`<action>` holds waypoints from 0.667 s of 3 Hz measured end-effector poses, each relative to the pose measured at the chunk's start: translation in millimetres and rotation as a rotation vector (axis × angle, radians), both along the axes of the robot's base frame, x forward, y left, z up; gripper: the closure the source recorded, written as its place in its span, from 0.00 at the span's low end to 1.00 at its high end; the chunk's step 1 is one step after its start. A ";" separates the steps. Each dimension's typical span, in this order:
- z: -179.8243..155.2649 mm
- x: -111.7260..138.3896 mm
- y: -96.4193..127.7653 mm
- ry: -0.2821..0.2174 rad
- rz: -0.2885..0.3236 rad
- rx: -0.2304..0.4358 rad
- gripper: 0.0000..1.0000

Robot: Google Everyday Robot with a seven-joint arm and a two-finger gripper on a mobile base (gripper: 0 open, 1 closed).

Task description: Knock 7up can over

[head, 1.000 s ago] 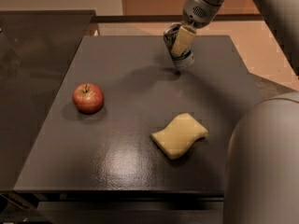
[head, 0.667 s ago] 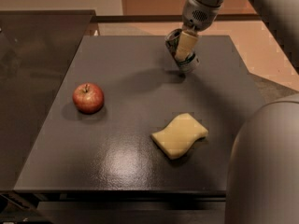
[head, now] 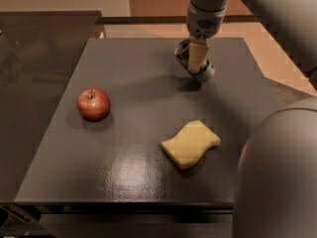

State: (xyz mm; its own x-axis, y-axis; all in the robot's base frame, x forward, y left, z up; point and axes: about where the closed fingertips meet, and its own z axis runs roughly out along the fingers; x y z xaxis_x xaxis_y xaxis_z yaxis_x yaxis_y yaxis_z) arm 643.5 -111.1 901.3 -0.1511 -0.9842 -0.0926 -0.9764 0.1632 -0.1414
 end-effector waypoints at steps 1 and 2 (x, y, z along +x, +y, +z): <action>-4.0 0.6 6.5 0.004 0.051 -0.056 0.60; -9.8 2.7 13.1 0.004 0.088 -0.098 0.36</action>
Offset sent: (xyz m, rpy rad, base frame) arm -0.0096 0.0135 -0.0137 -0.1722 0.0546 0.1284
